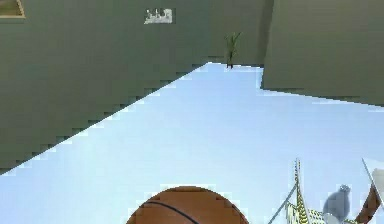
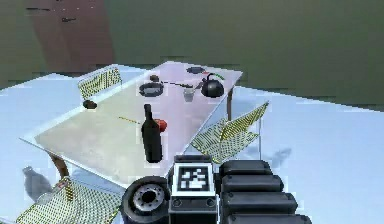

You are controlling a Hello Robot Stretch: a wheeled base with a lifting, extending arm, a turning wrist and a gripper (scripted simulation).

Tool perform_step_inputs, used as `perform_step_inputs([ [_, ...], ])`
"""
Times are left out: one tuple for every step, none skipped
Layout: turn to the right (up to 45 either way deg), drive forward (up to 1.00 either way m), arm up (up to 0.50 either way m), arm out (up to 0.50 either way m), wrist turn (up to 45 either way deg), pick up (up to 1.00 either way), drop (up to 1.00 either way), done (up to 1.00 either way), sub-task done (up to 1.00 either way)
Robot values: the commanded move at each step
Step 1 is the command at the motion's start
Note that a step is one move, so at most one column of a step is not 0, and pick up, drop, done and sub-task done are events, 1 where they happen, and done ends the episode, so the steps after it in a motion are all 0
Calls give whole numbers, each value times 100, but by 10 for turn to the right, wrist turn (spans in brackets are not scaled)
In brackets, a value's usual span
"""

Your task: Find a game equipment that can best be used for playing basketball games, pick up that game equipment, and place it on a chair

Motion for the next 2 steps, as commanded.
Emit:
perform_step_inputs([
  [-60,0,0,0,0,0,0,0,0],
  [450,0,0,0,0,0,0,0,0],
])
